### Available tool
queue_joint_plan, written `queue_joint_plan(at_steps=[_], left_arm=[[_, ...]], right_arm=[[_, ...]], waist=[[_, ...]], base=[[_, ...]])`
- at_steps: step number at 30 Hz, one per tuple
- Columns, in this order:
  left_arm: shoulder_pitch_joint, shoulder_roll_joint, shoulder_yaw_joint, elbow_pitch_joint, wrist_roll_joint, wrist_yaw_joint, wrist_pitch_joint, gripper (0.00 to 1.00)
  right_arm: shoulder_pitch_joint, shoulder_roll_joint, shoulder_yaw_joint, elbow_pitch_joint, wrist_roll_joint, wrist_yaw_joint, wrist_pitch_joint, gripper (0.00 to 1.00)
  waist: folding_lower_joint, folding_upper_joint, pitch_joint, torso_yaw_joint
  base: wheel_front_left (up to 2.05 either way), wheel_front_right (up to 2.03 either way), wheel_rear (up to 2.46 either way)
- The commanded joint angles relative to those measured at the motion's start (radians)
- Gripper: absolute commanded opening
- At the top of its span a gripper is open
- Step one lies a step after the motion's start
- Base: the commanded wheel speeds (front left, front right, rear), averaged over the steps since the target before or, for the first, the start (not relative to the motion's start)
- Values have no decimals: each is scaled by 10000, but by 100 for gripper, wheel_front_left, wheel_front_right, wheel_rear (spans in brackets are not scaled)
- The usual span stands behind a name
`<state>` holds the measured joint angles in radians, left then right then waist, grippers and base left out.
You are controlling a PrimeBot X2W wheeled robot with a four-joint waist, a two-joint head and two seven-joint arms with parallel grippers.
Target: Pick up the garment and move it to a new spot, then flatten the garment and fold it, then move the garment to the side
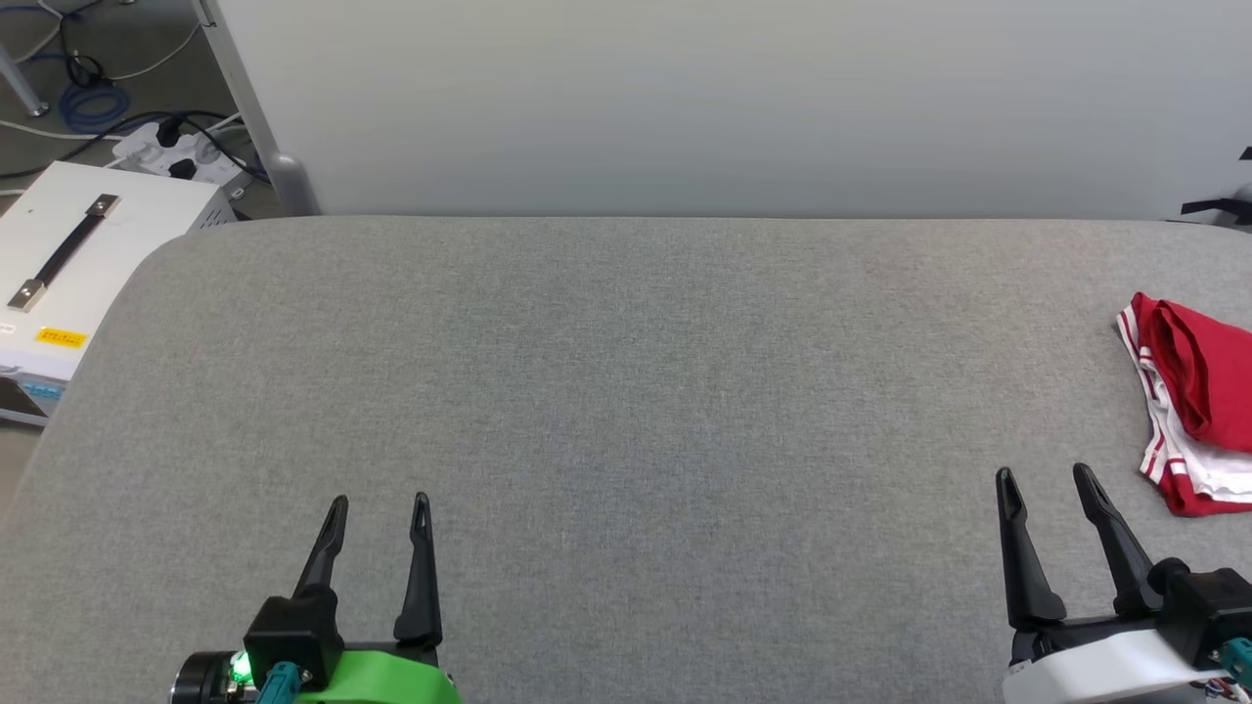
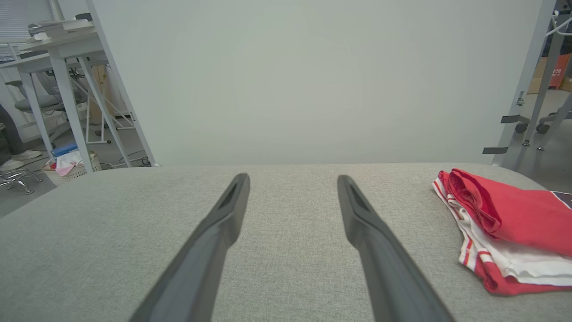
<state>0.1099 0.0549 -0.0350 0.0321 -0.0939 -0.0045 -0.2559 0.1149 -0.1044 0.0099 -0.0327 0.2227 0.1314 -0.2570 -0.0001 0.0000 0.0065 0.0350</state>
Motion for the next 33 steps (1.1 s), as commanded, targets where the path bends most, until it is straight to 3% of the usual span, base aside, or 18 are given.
queue_joint_plan(at_steps=[1, 2, 3, 33], left_arm=[[180, -46, -25, 44, -40, -18, -59, 100], [191, -46, -30, 50, -66, -18, -59, 100], [53, 2, -8, 19, -38, 0, 8, 0], [-190, -7, 75, -54, 167, 9, 549, 0]], right_arm=[[124, -5, 30, 43, 40, -7, -47, 100], [128, -7, 40, 53, 40, -7, -47, 100], [46, 2, 19, 17, 1, 0, 3, 0], [-205, 115, -7, 79, -466, -2, 542, 0]], waist=[[1, 0, -16, -2], [1, 0, -25, -5], [1, 0, -24, -4], [1, 0, -35, -78]], base=[[0, 0, 0], [0, 0, 0], [0, 0, 0], [0, 0, 0]])
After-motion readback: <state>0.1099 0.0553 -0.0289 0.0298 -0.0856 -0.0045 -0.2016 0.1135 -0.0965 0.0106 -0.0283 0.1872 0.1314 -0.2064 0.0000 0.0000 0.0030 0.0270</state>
